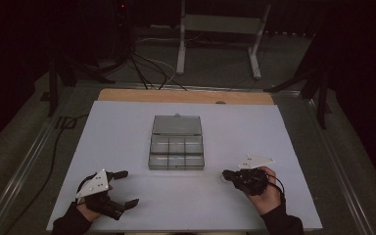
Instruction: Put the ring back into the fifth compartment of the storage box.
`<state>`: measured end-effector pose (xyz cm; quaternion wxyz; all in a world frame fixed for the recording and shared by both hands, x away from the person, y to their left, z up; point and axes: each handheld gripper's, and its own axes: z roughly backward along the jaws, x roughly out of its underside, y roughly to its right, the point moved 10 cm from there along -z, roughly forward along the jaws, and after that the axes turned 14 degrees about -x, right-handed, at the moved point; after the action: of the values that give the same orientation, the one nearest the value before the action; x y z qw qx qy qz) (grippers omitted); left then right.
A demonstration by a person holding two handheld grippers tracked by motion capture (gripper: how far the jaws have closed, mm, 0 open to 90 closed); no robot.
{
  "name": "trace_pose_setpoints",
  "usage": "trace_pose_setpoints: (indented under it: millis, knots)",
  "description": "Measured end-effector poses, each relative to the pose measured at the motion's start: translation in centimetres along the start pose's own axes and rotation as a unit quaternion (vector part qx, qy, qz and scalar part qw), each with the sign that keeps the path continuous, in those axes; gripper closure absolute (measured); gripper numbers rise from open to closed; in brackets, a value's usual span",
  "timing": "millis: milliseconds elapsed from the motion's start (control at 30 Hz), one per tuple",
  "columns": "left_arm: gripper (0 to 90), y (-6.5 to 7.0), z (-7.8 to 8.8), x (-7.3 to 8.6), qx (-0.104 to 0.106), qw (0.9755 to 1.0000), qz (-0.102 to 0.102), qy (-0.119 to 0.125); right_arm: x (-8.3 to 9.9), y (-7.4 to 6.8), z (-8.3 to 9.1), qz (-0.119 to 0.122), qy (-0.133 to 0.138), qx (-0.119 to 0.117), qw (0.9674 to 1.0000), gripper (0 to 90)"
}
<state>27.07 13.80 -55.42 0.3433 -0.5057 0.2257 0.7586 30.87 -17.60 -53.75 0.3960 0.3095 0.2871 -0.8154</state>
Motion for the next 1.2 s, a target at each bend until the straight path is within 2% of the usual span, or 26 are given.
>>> trace_pose_setpoints:
  millis: [433,1200]
  knots:
    - [1.0,0.0,0.0,-0.1,0.001,1.0,0.001,0.003,-2.1,-0.4,-0.8,0.019,-0.001,-0.005,0.9998,86.6]
    - [1.0,0.0,0.1,-0.1,0.0,1.0,0.001,0.003,-5.5,-0.2,-1.1,0.034,0.005,-0.006,0.9994,86.6]
